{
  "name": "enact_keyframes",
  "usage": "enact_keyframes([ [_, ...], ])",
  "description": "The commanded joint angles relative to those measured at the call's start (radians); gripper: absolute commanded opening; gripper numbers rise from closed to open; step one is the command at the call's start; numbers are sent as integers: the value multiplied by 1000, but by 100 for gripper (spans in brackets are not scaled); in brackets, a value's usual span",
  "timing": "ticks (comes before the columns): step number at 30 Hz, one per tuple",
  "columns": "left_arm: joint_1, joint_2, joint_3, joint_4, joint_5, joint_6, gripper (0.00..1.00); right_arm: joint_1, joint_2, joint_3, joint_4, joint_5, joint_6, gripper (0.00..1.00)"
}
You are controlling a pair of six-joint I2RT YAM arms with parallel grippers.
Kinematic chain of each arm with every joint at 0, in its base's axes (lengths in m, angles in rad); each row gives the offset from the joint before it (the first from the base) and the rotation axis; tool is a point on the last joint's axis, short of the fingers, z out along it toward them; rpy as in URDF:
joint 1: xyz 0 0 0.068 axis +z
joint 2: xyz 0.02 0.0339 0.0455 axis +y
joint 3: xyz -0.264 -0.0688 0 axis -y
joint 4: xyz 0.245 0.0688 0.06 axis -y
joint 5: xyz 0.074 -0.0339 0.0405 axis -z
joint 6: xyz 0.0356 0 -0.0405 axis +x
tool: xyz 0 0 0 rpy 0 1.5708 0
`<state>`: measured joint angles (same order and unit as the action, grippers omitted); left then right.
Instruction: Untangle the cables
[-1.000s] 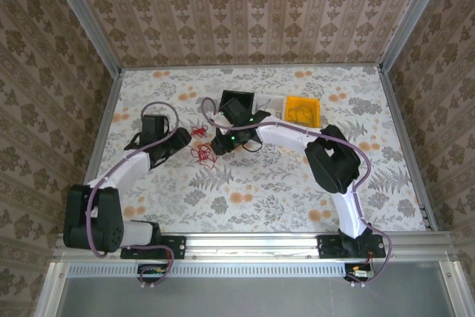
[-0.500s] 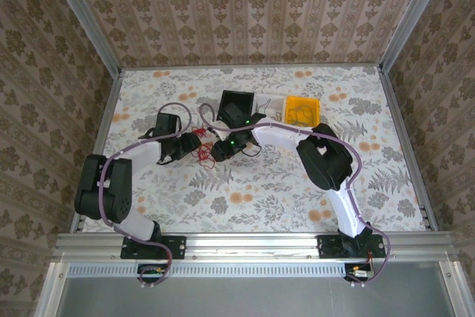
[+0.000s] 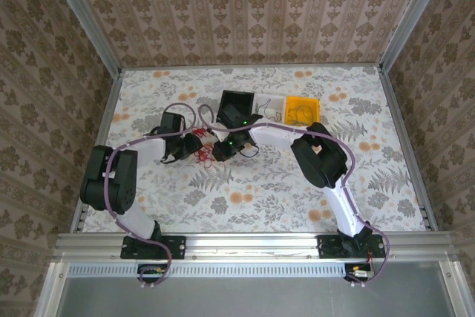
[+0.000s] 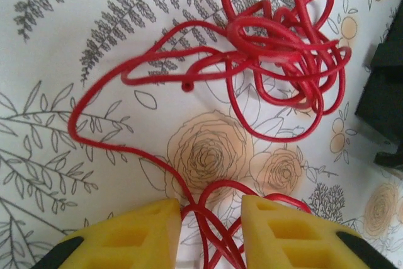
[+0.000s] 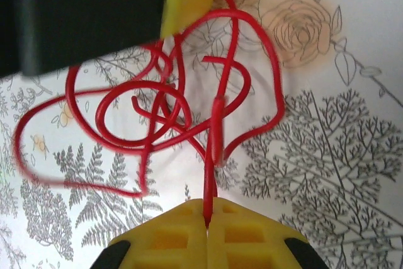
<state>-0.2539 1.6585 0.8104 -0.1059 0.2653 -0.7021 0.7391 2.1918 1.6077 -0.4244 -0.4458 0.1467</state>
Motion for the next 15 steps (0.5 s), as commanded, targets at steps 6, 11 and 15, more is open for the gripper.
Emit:
enact_keyframes([
  [6,-1,110,62,-31,-24,14,5,-12,-217,-127,-62,-5,-96,1],
  [11,1,141,80,-50,-31,9,0,-50,-345,-202,-60,55,-101,0],
  [15,2,147,85,-70,-43,2,0,-94,-438,-220,-57,121,-102,0],
])
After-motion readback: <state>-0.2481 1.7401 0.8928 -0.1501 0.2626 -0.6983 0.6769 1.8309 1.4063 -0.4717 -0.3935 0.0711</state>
